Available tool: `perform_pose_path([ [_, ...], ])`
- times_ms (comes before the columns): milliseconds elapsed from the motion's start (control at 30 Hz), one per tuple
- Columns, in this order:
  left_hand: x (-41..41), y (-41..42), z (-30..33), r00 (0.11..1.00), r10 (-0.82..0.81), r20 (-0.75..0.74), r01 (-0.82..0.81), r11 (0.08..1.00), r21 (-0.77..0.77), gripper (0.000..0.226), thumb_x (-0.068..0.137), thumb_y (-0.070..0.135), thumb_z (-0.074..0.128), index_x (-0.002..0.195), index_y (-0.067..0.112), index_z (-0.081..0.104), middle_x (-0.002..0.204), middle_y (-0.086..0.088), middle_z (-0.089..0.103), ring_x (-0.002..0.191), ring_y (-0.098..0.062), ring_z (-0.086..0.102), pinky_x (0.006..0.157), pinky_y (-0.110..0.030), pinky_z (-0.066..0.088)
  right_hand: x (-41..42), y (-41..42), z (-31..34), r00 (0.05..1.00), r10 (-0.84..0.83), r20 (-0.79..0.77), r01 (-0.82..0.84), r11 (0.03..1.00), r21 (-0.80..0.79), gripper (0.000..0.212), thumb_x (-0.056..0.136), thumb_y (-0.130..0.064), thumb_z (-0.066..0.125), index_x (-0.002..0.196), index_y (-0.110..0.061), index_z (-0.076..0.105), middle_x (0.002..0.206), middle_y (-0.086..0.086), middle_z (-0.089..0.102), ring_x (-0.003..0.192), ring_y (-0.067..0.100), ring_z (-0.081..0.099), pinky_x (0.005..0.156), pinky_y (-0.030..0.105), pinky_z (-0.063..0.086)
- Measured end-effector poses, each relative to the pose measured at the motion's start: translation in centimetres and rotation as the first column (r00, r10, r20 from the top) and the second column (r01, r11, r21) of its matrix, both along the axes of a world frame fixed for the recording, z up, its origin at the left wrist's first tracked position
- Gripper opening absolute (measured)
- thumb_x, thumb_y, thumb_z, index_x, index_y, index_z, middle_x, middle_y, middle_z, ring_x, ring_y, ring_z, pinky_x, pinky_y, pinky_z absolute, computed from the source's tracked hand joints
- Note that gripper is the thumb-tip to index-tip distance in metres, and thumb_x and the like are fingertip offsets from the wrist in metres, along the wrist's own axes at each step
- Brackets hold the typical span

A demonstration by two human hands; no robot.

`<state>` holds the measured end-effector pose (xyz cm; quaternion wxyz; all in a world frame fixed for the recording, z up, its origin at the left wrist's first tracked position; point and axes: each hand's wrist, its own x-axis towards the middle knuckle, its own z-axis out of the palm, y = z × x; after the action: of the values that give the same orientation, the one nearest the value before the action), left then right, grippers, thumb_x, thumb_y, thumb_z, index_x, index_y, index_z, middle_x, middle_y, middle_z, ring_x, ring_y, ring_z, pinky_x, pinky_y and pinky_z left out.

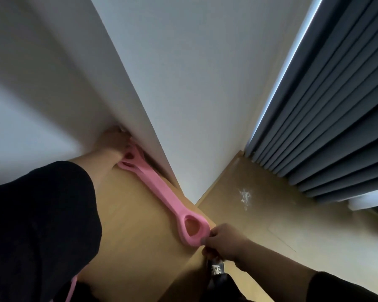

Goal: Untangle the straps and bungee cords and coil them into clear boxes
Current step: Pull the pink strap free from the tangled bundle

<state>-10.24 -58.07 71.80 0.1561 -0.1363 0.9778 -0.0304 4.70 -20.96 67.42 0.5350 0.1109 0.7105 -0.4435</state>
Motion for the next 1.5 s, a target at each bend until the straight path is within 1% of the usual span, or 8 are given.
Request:
perform_pose_path([
  [100,0.2,-0.1,-1.5,0.998,-0.066,0.020,0.067,0.997,-0.038,0.038,0.100,0.024,0.055,0.133,0.007,0.059,0.132,-0.017,0.059,0.119,-0.032,0.059,0.100,-0.035,0.049,-0.2,0.0,-0.2,1.000,0.008,0.030,-0.008,1.000,0.007,0.018,0.093,-0.016,0.072,0.082,-0.001,0.071,0.070,0.009,0.075,0.048,0.014,0.062,0.046,0.023,0.049],
  [233,0.6,-0.5,-2.8,0.998,0.055,-0.033,-0.054,0.998,0.032,0.038,0.097,0.022,0.062,0.133,0.009,0.062,0.137,-0.016,0.056,0.126,-0.032,0.054,0.109,-0.034,0.041,-0.5,-0.1,0.2,0.999,0.011,0.044,-0.012,1.000,0.020,0.023,0.093,-0.017,0.072,0.089,0.006,0.072,0.073,0.013,0.075,0.050,0.018,0.063,0.046,0.025,0.050],
  [400,0.7,-1.1,-3.6,0.991,0.129,-0.030,-0.125,0.986,0.111,0.025,0.097,0.017,0.062,0.119,0.008,0.068,0.126,-0.016,0.063,0.117,-0.031,0.060,0.102,-0.035,0.046,-0.2,-0.4,0.3,1.000,0.021,0.020,-0.023,0.998,0.064,0.032,0.097,-0.023,0.068,0.079,0.004,0.069,0.062,0.009,0.070,0.043,0.018,0.058,0.045,0.026,0.050],
  [667,2.4,-1.2,-2.8,0.995,-0.011,-0.103,0.024,0.992,0.122,0.031,0.101,0.018,0.046,0.123,0.008,0.065,0.128,-0.014,0.063,0.119,-0.032,0.057,0.099,-0.033,0.042,-0.4,-0.8,2.0,1.000,0.026,-0.013,-0.024,0.991,0.131,0.042,0.095,-0.036,0.070,0.080,0.003,0.069,0.061,0.010,0.071,0.040,0.018,0.058,0.042,0.024,0.047],
  [833,5.7,-2.2,-0.5,0.969,-0.077,-0.236,0.108,0.987,0.120,0.028,0.090,0.017,0.056,0.110,0.006,0.072,0.111,-0.022,0.069,0.100,-0.039,0.064,0.080,-0.037,0.050,0.0,-2.4,4.3,0.991,0.116,-0.062,-0.104,0.980,0.169,0.044,0.096,-0.041,0.068,0.078,-0.001,0.067,0.056,0.006,0.067,0.038,0.015,0.057,0.042,0.023,0.048],
  [1133,16.9,-4.9,3.1,0.986,0.032,-0.163,0.014,0.962,0.271,0.013,0.091,0.014,0.052,0.084,0.008,0.060,0.092,-0.003,0.054,0.090,-0.025,0.058,0.074,-0.035,0.046,2.1,-9.1,7.8,0.946,0.277,-0.165,-0.259,0.958,0.125,0.035,0.094,-0.035,0.069,0.085,-0.002,0.066,0.060,0.008,0.066,0.046,0.018,0.054,0.053,0.027,0.055],
  [1233,21.9,-6.1,4.1,0.979,0.104,-0.176,-0.041,0.943,0.330,0.021,0.092,0.014,0.049,0.073,0.008,0.053,0.081,-0.004,0.054,0.081,-0.024,0.056,0.067,-0.036,0.042,3.5,-12.2,8.5,0.896,0.390,-0.214,-0.375,0.921,0.108,0.036,0.094,-0.036,0.071,0.086,-0.001,0.066,0.061,0.007,0.068,0.048,0.017,0.058,0.054,0.028,0.055],
  [1500,35.8,-10.4,4.5,0.933,0.293,-0.208,-0.204,0.909,0.362,0.025,0.099,0.028,0.047,0.086,0.016,0.066,0.089,-0.001,0.068,0.085,-0.020,0.060,0.076,-0.036,0.046,9.3,-21.4,9.2,0.621,0.724,-0.300,-0.713,0.681,0.165,0.030,0.097,-0.030,0.066,0.097,-0.001,0.074,0.080,0.008,0.077,0.059,0.012,0.066,0.059,0.025,0.058],
])
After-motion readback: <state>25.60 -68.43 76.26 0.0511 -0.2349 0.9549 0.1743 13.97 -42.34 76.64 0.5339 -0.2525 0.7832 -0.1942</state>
